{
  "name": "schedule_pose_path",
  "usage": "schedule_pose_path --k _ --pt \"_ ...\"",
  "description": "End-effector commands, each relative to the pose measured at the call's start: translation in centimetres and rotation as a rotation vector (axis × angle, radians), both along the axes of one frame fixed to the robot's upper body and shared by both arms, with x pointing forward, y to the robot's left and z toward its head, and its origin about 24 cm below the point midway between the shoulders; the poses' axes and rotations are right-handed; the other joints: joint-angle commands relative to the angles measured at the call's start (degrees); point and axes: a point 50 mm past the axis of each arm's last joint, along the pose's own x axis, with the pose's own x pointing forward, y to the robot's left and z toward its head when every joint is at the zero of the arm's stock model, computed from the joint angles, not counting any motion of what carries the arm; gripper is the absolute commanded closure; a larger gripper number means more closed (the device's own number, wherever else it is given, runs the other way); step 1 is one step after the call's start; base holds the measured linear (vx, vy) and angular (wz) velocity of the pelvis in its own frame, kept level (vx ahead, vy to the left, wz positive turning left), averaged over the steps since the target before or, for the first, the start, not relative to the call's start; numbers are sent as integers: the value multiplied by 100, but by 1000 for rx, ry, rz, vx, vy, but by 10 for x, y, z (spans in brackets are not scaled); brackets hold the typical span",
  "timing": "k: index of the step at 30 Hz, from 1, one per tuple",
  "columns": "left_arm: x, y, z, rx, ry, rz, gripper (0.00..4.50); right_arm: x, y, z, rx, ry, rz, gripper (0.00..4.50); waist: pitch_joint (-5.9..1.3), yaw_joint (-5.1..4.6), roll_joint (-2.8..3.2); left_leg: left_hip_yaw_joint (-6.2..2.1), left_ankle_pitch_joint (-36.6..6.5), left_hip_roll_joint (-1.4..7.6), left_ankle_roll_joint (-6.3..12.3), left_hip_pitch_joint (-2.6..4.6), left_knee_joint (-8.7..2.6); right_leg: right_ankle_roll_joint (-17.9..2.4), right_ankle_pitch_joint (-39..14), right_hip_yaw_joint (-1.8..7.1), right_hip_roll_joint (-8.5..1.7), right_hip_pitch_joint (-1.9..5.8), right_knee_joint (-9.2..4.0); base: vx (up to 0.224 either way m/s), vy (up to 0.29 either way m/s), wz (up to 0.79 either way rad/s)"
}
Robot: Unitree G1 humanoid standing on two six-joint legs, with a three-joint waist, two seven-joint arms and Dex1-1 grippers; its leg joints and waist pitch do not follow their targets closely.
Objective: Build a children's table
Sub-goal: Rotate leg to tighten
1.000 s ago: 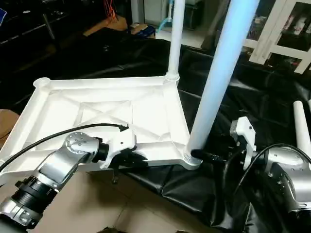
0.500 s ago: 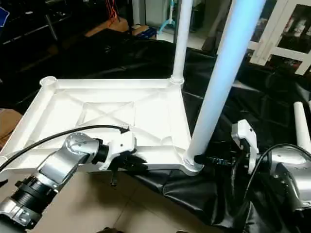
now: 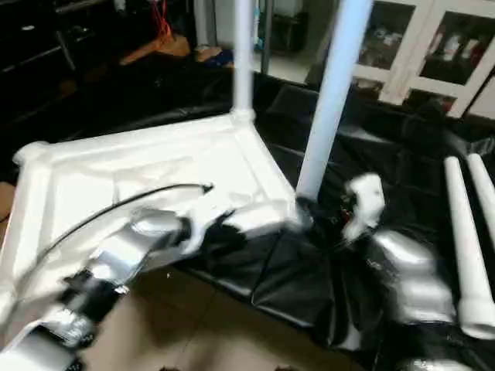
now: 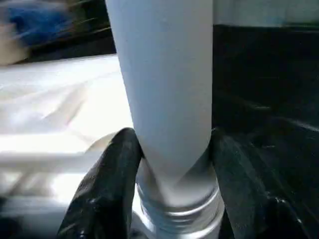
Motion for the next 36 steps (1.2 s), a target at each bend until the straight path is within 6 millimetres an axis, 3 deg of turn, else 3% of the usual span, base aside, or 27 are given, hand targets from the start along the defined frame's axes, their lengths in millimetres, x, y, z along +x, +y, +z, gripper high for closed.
schedule_pose_path --k 1,3,4,5,6,7,11,12,13,15,19,21,23,25,29,30,32,33,36 --pt "3 -26 24 -121 -44 -11 450 -1 -3 -38 -50 199 -231 259 -329 -9 -82 -406 -1142 563 -13 100 -548 -1302 -1450 296 -502 160 -486 0 0 0" --pt "3 -42 35 -181 -47 0 450 14 16 -37 -79 185 -304 259 -348 -71 -74 -408 -1199 554 16 74 -532 -1285 -1395 285 -511 186 -498 0 0 0" --pt "2 -46 38 -196 -49 -1 450 19 25 -36 -84 173 -314 259 -356 -59 -28 -406 -1184 552 20 91 -524 -1310 -1337 286 -527 171 -501 0 0 0" --pt "2 -49 40 -203 -50 -1 450 22 30 -35 -86 167 -318 259 -365 -119 -46 -405 -1135 538 59 55 -515 -1366 -1189 282 -518 186 -479 0 0 0" --pt "1 -54 44 -207 -54 -4 450 29 45 -31 -92 144 -309 259 -398 -127 -48 -400 -964 532 175 38 -495 -1389 -971 275 -526 213 -465 0 0 0" --pt "0 -54 44 -196 -61 -8 450 32 54 -28 -91 128 -280 259 -413 -143 -95 -394 -702 527 355 7 -464 -1464 -646 279 -528 228 -418 0 0 0" --pt "3 -44 36 -154 -61 17 450 32 68 -18 -24 45 -183 259 -430 -88 -74 -372 -77 560 959 17 -408 -1603 91 263 -516 223 -323 0 0 0" --pt "4 -39 35 -142 -65 22 450 30 68 -16 -35 23 -149 205 -432 -82 -72 -372 -16 562 1013 21 -403 -1616 141 256 -506 216 -310 0 0 0" --pt "5 -37 34 -135 -68 25 450 29 69 -16 -46 9 -130 191 -423 -65 -73 -370 28 572 1086 22 -405 -1621 127 253 -507 213 -312 0 0 0" --pt "5 -32 32 -123 -73 25 450 27 65 -12 -59 -28 -113 191 -409 -33 -62 -366 -66 580 1082 37 -413 -1590 -68 253 -504 205 -331 0 0 0" --pt "5 -20 26 -81 -89 -19 450 20 47 1 -65 -108 -103 146 -381 58 -60 -361 -419 597 819 82 -468 -1483 -488 267 -482 178 -383 0 0 0" --pt "1 -8 22 -52 -113 -100 450 10 25 10 -98 -122 -69 137 -374 88 -54 -366 -463 604 763 96 -483 -1446 -469 279 -479 181 -380 0 0 0" --pt "0 -4 20 -39 -121 -131 450 7 18 12 -117 -123 -50 112 -377 141 -57 -366 -412 606 776 99 -482 -1402 -380 285 -481 187 -367 0 0 0" --pt "-4 10 14 9 -126 -199 450 -8 3 17 -123 -82 112 101 -362 193 0 -352 -483 612 745 120 -493 -1393 -398 298 -490 168 -371 0 0 0" --pt "-17 29 13 -3 -117 -362 450 -46 -21 28 -223 -21 472 80 -360 295 -20 -364 -494 647 792 128 -496 -1330 -183 310 -509 202 -337 0 0 0" --pt "-20 31 13 -7 -108 -385 450 -52 -27 31 -230 -19 518 80 -349 313 -48 -352 -537 660 799 123 -504 -1338 -179 320 -524 193 -345 0 0 0" --pt "-23 35 13 -18 -96 -411 450 -59 -37 36 -226 -19 565 80 -335 294 -48 -351 -675 632 763 97 -509 -1390 -380 315 -536 189 -367 0 0 0" --pt "-24 36 13 -24 -94 -417 450 -61 -40 38 -226 -21 577 80 -314 285 -80 -360 -836 638 709 76 -519 -1382 -665 319 -551 201 -395 0 0 0" --pt "-28 39 12 -34 -85 -443 450 -66 -49 37 -228 13 620 80 -297 280 -80 -363 -1059 644 510 119 -544 -1295 -1193 322 -533 168 -459 0 0 0"
